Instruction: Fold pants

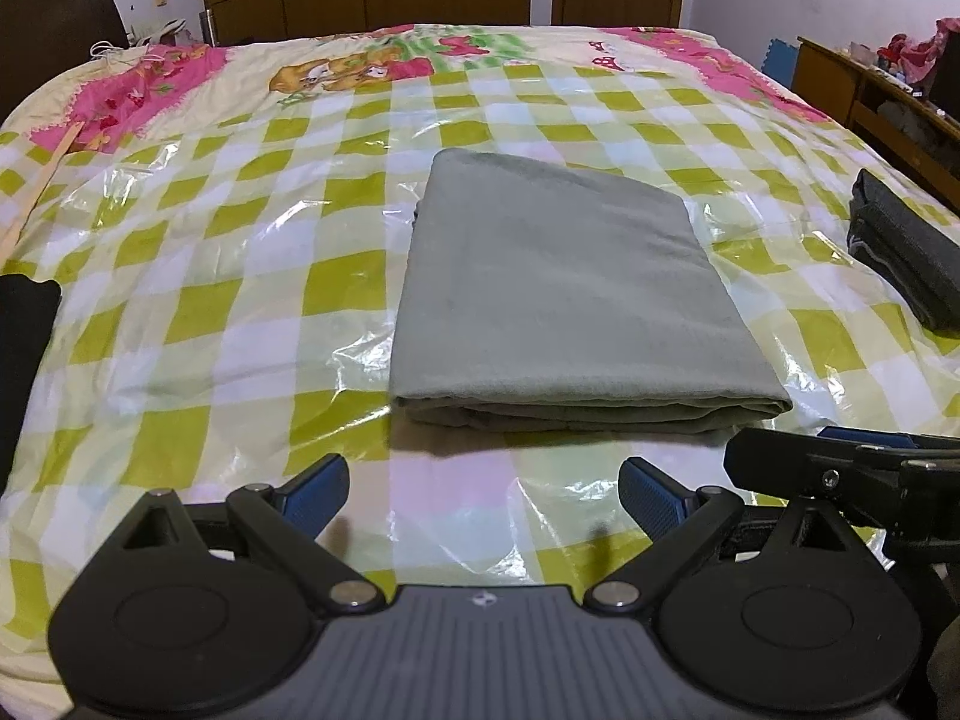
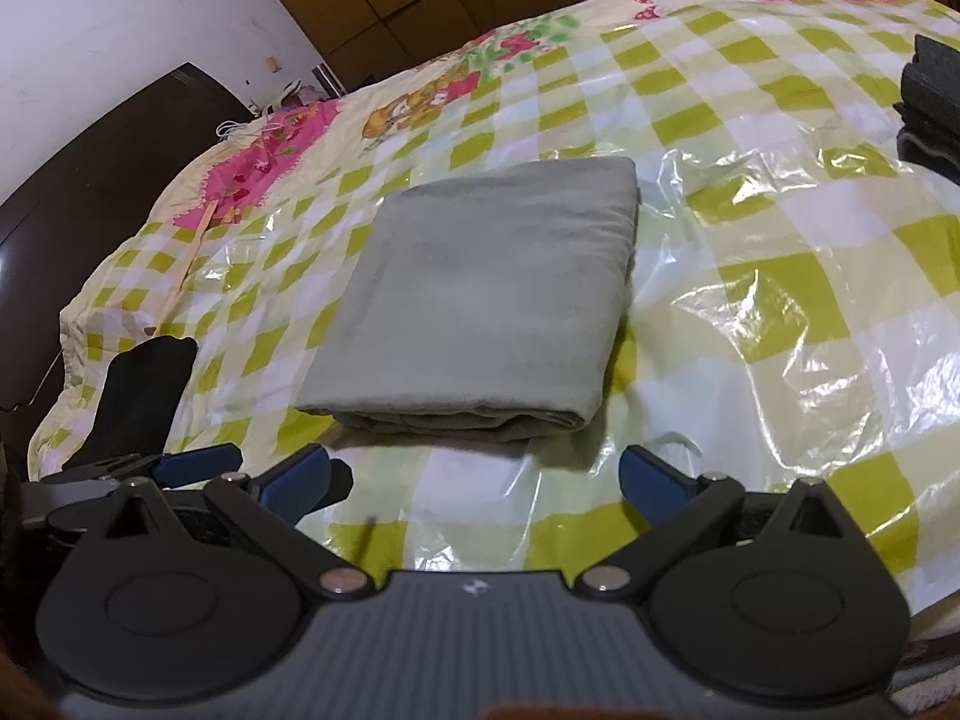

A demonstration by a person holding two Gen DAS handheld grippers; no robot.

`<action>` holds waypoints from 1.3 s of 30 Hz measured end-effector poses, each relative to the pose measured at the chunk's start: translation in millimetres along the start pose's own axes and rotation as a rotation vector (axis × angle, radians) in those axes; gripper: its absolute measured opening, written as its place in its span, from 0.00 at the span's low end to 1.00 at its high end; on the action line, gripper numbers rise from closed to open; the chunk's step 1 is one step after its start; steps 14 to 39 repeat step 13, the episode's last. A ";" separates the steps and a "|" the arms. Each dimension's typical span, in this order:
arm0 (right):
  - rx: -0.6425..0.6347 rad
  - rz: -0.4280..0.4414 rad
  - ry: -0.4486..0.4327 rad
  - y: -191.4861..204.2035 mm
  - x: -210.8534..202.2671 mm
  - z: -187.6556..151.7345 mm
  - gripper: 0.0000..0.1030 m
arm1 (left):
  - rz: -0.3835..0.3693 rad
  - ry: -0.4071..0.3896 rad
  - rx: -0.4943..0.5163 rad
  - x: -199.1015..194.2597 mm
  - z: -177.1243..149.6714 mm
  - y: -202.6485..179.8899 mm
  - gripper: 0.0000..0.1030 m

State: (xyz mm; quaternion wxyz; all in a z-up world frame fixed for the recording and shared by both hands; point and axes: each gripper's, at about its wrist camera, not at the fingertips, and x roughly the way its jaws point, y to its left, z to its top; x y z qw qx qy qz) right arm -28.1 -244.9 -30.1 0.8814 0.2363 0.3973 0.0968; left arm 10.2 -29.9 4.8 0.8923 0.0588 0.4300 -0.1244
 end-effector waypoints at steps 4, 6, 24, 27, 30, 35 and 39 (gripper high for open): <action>0.005 -0.008 0.004 -0.3 1.3 -0.1 0.99 | 0.001 0.003 -0.014 1.5 -1.0 3.4 1.00; 0.009 -0.015 0.005 0.0 1.7 -0.6 0.99 | 0.001 0.004 -0.022 1.9 -1.1 5.4 1.00; 0.009 -0.027 0.017 -0.9 3.9 -1.8 0.99 | 0.004 0.002 -0.046 1.8 -1.3 10.7 1.00; 0.009 -0.027 0.017 -0.9 3.9 -1.8 0.99 | 0.004 0.002 -0.046 1.8 -1.3 10.7 1.00; 0.009 -0.027 0.017 -0.9 3.9 -1.8 0.99 | 0.004 0.002 -0.046 1.8 -1.3 10.7 1.00; 0.009 -0.027 0.017 -0.9 3.9 -1.8 0.99 | 0.004 0.002 -0.046 1.8 -1.3 10.7 1.00; 0.009 -0.027 0.017 -0.9 3.9 -1.8 0.99 | 0.004 0.002 -0.046 1.8 -1.3 10.7 1.00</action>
